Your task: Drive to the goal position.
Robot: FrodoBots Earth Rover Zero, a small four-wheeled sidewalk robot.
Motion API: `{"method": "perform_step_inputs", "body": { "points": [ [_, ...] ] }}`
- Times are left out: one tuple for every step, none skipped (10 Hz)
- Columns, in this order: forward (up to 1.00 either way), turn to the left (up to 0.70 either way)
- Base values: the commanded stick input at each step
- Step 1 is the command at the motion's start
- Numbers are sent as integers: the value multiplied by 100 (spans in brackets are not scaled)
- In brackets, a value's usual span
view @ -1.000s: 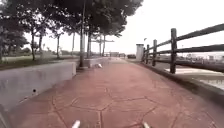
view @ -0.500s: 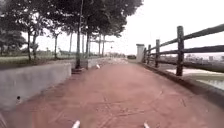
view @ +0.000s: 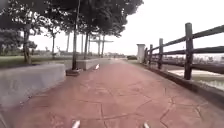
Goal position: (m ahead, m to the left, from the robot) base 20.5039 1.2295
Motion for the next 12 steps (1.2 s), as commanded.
{"method": "perform_step_inputs", "body": {
  "points": [
    [70, 0],
    [70, 0],
    [70, 0],
    [70, 0],
    [70, 0],
    [70, 0],
    [70, 0],
    [70, 0],
    [70, 0],
    [70, 0],
    [70, 0],
    [70, 0]
  ]
}}
